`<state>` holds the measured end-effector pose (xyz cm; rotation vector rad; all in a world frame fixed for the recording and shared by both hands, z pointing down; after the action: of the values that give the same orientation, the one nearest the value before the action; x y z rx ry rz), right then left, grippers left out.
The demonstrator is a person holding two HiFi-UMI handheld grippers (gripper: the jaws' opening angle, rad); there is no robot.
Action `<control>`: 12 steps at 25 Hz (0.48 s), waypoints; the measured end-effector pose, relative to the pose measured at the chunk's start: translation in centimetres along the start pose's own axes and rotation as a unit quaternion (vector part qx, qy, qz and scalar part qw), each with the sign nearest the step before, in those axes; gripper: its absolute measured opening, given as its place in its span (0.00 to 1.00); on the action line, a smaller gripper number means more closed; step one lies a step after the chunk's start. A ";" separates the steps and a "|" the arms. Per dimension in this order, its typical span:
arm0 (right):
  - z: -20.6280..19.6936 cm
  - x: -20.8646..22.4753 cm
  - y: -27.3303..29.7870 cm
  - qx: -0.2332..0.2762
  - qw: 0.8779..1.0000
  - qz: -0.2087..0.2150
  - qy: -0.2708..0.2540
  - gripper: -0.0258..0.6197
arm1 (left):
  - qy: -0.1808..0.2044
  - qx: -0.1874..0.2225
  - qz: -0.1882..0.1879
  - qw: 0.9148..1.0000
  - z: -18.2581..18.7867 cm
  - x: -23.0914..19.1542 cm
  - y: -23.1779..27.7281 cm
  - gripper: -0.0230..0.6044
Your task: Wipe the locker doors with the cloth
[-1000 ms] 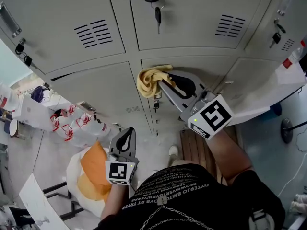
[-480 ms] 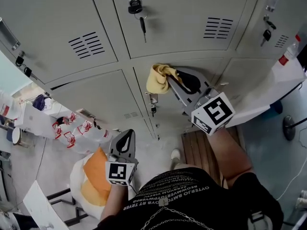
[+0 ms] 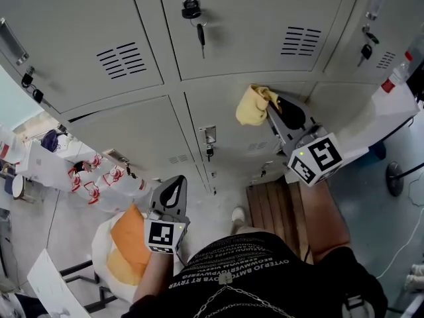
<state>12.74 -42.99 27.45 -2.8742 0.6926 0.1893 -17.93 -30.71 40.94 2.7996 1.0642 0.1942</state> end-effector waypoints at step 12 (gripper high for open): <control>-0.3 5.1 -3.5 -0.023 0.994 -0.107 0.003 0.13 | -0.001 0.001 -0.001 1.000 -0.1 0.4 -0.8 0.04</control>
<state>18.90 -42.25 27.38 -2.9660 0.3808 0.1689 -18.16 -29.88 40.90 2.8003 1.0672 0.1886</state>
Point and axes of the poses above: the fingertips, and each gripper's own axes: y forward along the fingers, x to its right, z out of its top, the point moved 10 cm from there along -y, backward along the fingers, and after that the axes turned 13 degrees about -z, right-handed, at the moved point
